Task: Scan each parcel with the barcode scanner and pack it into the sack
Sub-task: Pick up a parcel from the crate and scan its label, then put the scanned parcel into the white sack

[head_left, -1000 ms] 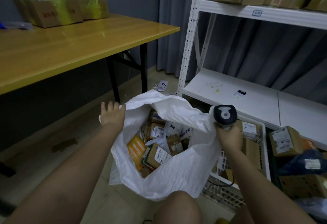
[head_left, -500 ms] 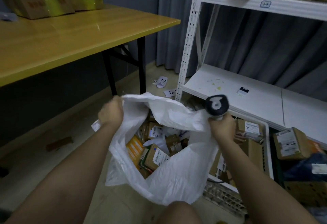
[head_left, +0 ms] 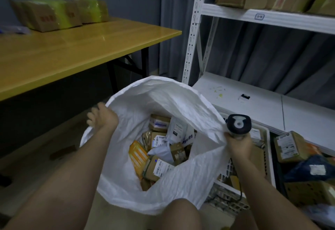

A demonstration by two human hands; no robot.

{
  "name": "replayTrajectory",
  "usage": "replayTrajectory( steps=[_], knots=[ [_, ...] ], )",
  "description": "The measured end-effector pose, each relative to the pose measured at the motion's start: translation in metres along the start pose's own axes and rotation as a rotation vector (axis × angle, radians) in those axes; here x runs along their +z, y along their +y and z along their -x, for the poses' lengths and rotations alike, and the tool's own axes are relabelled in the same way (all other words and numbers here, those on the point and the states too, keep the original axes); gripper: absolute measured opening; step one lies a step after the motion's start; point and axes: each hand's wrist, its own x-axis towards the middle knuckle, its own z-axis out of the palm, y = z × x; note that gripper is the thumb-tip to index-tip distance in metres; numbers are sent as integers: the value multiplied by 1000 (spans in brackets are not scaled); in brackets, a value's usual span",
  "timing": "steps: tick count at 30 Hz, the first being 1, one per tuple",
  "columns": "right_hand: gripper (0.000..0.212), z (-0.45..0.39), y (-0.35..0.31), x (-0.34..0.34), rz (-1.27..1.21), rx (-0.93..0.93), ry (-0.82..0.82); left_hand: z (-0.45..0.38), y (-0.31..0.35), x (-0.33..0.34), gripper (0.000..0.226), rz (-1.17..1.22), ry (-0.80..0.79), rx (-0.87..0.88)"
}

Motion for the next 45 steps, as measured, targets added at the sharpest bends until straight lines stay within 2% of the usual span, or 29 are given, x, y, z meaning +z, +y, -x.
replayTrajectory(
  steps=[4,10,13,18,21,23,26,30,33,35,37,40,42,45],
  knots=[
    [46,10,0,-9,-44,-31,-40,15,0,-1,43,48,-4,56],
    [39,18,-8,-28,-82,-37,-97,55,12,-3,52,198,145,302],
    [31,26,-11,-44,-140,-27,-115,85,29,-3,53,272,119,419],
    [29,43,-12,-95,-262,-3,-162,147,69,7,47,376,-42,564],
    [33,42,3,-132,-224,-4,-180,190,93,20,43,450,-103,694],
    [34,40,17,-157,-192,28,-151,221,107,33,41,499,-152,801],
    [22,35,39,-188,-180,72,-113,264,127,57,38,552,-263,956],
    [16,18,67,-213,-156,127,-48,309,153,100,39,540,-420,1087],
    [12,-5,86,-214,-176,159,-23,329,174,148,36,472,-612,1057],
    [18,-26,102,-206,-153,178,-16,337,187,192,33,392,-739,970],
    [9,-47,118,-193,-151,201,-13,342,197,241,31,298,-840,840],
    [21,-80,141,-171,-195,260,29,348,204,316,32,178,-944,736],
    [22,-102,155,-158,-204,274,37,347,205,361,37,118,-1018,771],
    [30,-131,175,-144,-219,306,64,348,199,412,52,-1,-1089,962]
  ],
)
